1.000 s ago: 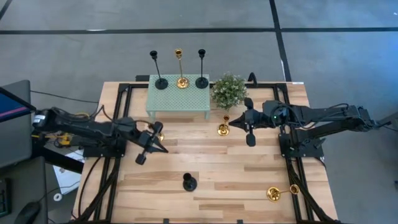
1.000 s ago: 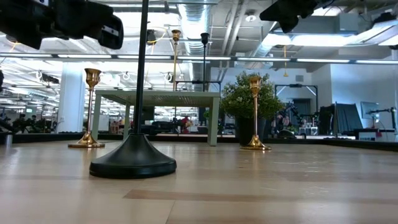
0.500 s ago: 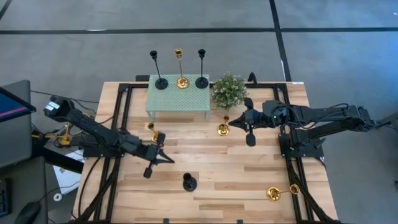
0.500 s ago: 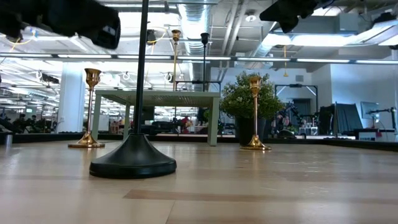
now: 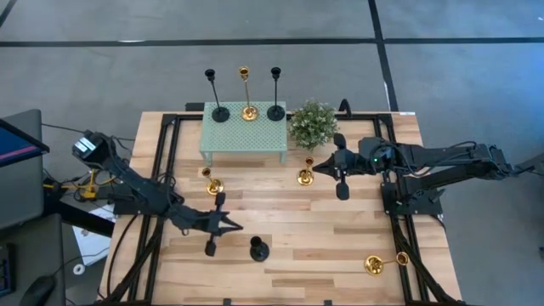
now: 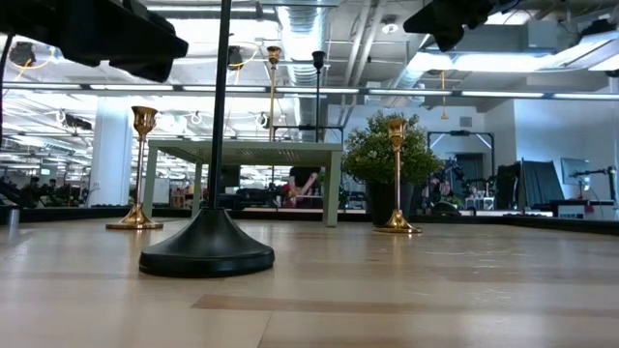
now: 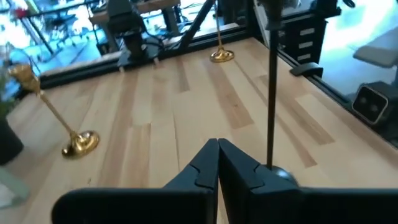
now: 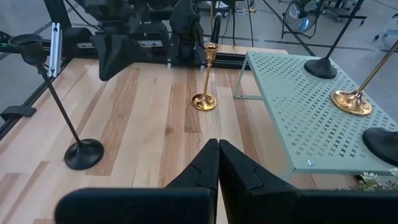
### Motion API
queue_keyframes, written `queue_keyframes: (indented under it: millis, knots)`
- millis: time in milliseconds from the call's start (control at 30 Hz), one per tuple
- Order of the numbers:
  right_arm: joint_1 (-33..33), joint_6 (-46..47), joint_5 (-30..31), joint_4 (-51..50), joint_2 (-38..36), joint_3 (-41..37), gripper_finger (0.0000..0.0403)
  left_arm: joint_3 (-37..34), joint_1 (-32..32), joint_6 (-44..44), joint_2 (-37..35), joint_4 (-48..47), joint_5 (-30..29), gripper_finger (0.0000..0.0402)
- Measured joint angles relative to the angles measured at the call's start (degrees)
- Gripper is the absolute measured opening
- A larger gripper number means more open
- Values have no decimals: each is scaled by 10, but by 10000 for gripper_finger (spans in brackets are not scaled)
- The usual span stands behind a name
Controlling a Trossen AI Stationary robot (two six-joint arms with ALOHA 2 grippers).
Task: Pick & Place candle stick holders
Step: Put the black candle holder on the shelf
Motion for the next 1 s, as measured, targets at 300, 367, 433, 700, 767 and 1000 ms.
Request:
queue_keyframes:
  millis: [300, 367, 433, 700, 767, 1000]
  knots:
    - [0, 6, -1, -10, 4, 0, 0, 0, 3, -45, 47, 33, 82, 63]
    - [0, 15, -2, -11, 3, 0, 0, 0, 3, -44, 64, 53, 90, 82]
    - [0, 20, -2, -20, -1, 0, 0, 0, 6, -43, 78, 67, 91, 101]
    - [0, 34, -1, -44, -29, 0, 0, 0, 29, -60, 106, 113, 91, 186]
    - [0, 32, -1, -47, -36, 0, 0, 0, 30, -73, 115, 131, 99, 205]
    - [0, 34, -1, -51, -46, 0, 0, 0, 30, -75, 157, 189, 110, 254]
